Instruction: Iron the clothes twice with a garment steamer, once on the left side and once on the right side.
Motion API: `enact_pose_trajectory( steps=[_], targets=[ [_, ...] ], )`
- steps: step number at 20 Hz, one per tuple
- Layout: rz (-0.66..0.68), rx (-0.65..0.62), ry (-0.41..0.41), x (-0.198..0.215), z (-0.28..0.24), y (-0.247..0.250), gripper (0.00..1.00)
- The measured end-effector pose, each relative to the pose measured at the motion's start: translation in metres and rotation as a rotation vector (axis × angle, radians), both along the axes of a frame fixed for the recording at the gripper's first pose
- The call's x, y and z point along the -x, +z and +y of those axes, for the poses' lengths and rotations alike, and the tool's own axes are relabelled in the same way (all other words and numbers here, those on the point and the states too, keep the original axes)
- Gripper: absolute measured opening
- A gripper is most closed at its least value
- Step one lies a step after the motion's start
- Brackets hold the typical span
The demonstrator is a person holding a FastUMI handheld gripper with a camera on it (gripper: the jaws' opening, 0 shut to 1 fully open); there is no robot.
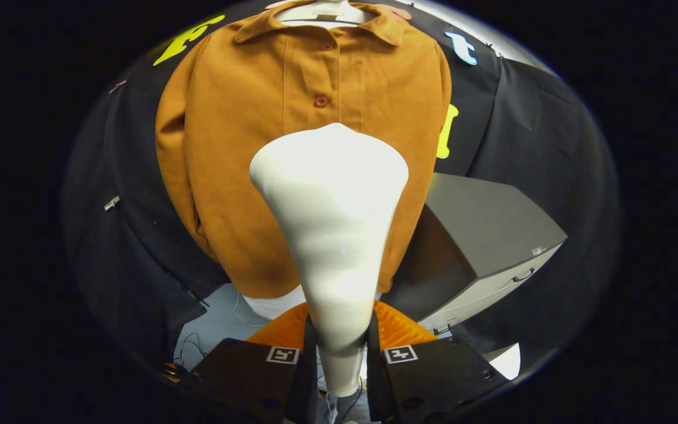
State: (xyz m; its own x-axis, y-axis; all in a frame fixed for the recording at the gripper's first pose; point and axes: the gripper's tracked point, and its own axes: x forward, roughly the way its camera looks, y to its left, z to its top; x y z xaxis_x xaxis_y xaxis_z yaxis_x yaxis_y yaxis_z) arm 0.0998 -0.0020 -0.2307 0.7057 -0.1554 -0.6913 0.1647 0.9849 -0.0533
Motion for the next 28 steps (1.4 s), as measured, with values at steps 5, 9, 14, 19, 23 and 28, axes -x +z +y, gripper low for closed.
enact_pose_trajectory(
  steps=[5,9,14,19,23,28],
  targets=[
    [-0.099,0.014,-0.022,-0.004,-0.033,0.047,0.37],
    [-0.182,0.010,-0.009,-0.007,-0.055,0.087,0.37],
    [-0.284,-0.003,0.035,-0.005,-0.075,0.126,0.37],
    [-0.396,-0.008,0.076,-0.012,-0.088,0.161,0.37],
    [-0.471,-0.032,0.101,-0.012,-0.090,0.184,0.37],
    [-0.530,-0.047,0.134,-0.009,-0.085,0.202,0.37]
  ],
)
